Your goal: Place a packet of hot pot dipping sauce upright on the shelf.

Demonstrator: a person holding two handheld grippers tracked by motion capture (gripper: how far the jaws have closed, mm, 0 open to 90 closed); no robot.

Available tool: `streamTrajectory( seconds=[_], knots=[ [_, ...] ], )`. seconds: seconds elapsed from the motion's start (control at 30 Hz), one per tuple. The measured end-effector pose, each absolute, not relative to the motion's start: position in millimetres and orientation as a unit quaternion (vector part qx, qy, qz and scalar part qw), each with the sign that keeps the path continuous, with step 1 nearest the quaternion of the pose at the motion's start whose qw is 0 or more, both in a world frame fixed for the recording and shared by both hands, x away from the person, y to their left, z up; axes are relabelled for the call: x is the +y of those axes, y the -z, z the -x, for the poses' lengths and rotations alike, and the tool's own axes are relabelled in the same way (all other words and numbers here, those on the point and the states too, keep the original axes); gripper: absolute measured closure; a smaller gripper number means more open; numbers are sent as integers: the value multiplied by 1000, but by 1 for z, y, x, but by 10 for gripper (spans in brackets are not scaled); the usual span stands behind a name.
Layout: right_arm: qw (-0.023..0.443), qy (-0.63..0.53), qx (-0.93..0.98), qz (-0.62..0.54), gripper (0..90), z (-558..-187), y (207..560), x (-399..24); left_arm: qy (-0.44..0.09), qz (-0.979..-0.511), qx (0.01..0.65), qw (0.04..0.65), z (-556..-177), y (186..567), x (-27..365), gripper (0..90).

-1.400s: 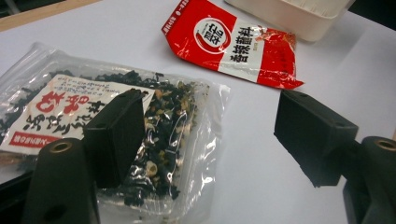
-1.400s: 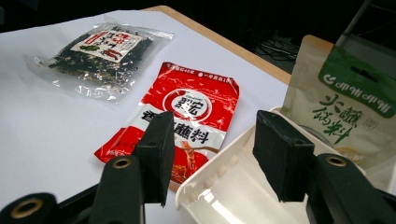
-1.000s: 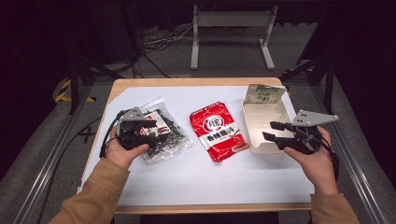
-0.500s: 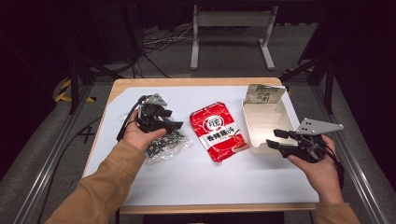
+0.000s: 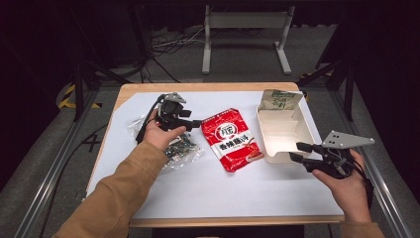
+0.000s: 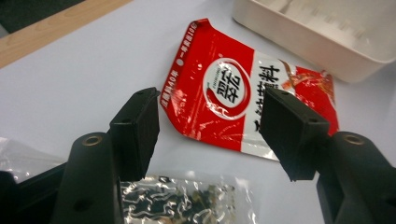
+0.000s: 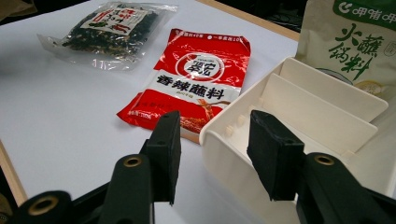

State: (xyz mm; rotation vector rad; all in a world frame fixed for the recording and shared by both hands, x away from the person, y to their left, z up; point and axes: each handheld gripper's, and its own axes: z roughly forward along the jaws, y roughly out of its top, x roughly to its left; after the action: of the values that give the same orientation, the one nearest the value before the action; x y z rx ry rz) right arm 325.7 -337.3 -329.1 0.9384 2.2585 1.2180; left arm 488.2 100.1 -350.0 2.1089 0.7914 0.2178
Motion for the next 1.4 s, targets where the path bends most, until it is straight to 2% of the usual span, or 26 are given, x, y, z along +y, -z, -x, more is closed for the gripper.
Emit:
streamTrajectory(
  seconds=[0.33, 0.5, 0.93, 1.4],
  knots=[
    [203, -442, 805, -339, 536, -327, 329, -342, -77, -836, 340, 423, -512, 366, 88, 324],
    [200, -443, 803, -344, 535, -328, 329, -344, -89, -838, 341, 415, -521, 377, 83, 331],
    [197, -448, 800, -347, 528, -327, 330, -348, -32, -828, 377, 414, -542, 406, 78, 370],
    [189, -447, 800, -352, 510, -329, 334, -349, -21, -838, 387, 385, -548, 424, 63, 366]
  ],
)
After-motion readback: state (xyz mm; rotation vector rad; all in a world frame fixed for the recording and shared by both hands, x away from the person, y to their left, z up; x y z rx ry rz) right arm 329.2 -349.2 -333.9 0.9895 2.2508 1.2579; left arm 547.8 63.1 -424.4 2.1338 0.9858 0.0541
